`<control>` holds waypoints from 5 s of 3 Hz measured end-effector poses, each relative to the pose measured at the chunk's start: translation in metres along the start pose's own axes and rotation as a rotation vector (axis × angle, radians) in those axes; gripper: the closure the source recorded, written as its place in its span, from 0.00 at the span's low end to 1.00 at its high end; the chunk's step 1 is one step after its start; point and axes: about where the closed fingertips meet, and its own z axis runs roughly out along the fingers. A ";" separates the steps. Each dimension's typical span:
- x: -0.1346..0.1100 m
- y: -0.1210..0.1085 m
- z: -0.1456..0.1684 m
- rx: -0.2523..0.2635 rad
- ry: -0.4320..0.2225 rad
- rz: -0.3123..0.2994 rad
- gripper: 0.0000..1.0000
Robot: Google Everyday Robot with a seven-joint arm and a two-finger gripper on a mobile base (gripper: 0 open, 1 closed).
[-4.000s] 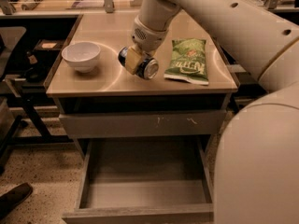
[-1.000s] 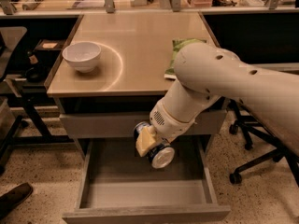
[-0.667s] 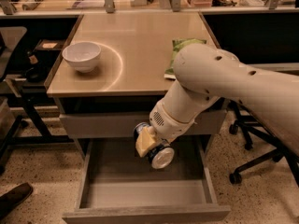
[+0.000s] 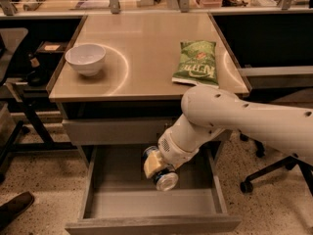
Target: Place pepsi can into middle drawer
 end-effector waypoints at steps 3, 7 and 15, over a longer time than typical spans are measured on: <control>-0.009 -0.025 0.036 0.024 -0.049 0.074 1.00; -0.006 -0.063 0.091 0.038 -0.096 0.214 1.00; -0.002 -0.115 0.239 -0.071 -0.125 0.477 1.00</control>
Offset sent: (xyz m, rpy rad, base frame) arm 0.0145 0.0039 -0.0545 -0.0031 -0.0064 -0.0984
